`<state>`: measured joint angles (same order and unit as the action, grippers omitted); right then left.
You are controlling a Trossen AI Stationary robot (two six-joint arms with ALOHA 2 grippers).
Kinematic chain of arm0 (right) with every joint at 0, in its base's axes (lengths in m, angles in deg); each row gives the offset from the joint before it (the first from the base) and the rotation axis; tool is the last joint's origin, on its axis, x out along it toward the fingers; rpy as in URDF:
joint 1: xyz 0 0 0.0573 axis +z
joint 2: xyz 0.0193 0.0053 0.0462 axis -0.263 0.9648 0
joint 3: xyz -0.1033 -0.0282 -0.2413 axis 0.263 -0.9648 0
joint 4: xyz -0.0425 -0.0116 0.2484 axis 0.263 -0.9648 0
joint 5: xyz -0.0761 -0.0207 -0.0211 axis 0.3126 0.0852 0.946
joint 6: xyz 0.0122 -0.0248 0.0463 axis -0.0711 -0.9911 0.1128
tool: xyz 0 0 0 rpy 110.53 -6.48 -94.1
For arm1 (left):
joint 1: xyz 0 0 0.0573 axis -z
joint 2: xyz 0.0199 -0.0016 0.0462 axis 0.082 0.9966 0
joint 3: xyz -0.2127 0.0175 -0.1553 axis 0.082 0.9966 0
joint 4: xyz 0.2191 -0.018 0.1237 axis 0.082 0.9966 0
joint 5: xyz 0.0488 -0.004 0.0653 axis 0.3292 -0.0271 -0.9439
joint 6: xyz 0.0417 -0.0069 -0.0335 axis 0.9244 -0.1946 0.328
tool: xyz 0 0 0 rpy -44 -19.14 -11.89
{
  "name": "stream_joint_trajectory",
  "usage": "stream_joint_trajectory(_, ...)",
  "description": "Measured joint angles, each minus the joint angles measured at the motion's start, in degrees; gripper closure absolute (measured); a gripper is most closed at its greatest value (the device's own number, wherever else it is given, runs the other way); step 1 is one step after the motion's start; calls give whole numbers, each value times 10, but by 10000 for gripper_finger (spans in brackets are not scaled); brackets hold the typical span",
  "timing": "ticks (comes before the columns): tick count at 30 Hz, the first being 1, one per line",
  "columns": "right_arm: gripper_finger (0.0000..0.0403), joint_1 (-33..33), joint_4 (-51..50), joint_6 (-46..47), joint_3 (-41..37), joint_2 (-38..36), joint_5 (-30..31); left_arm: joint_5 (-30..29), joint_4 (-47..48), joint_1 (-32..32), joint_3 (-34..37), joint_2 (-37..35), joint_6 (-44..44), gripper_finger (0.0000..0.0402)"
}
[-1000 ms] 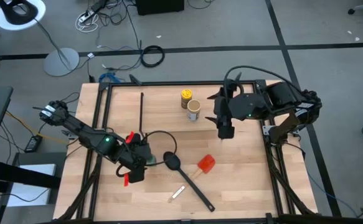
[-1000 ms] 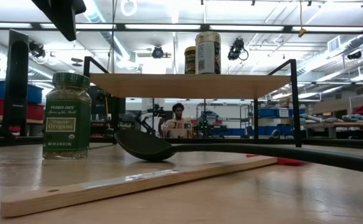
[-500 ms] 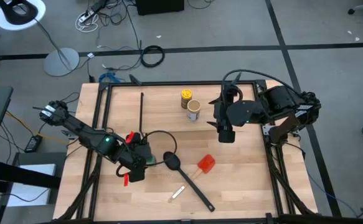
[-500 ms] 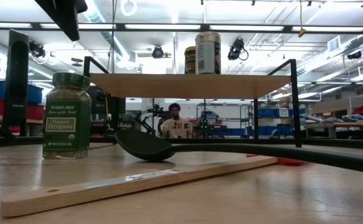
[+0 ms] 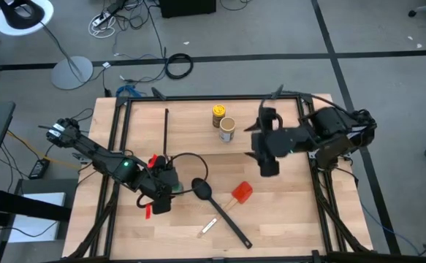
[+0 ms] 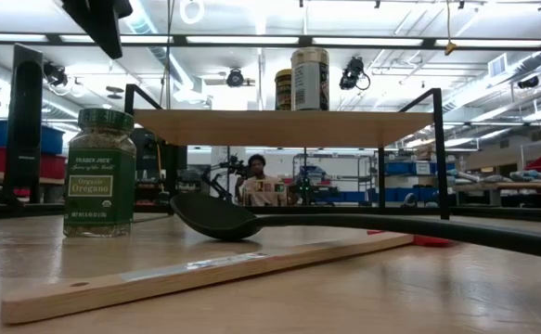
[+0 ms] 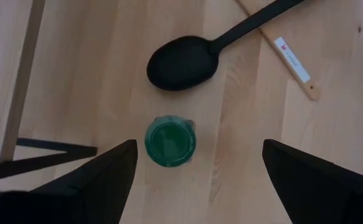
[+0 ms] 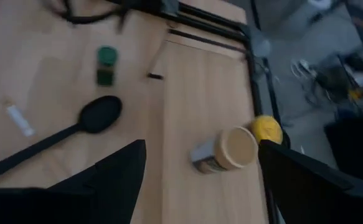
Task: Shelf spices
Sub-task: Put the brown seasoning bottle on the shelf
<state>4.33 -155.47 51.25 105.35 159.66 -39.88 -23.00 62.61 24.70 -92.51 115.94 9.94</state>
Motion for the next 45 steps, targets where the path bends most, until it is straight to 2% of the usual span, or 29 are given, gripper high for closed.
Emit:
stream_joint_trajectory(5,95,31,-1,-36,0,-6,56,-5,-35,-13,0,0,24,61)
stream_joint_trajectory(14,95,52,-16,-58,0,-37,166,-2,-81,-75,0,0,96,83)
stream_joint_trajectory(22,95,47,-57,-29,0,-52,217,-12,-86,-143,0,0,176,94)
stream_joint_trajectory(27,95,26,-70,-21,-4,-52,219,-27,-106,-188,0,0,237,94)
stream_joint_trajectory(33,95,-3,-69,-21,-13,-52,214,-18,-180,-237,0,0,330,94)
stream_joint_trajectory(40,95,-22,-65,-22,-13,-52,210,51,-314,-281,0,1,421,94)
stream_joint_trajectory(45,95,-22,-64,-22,-14,-52,202,104,-366,-314,-1,14,450,94)
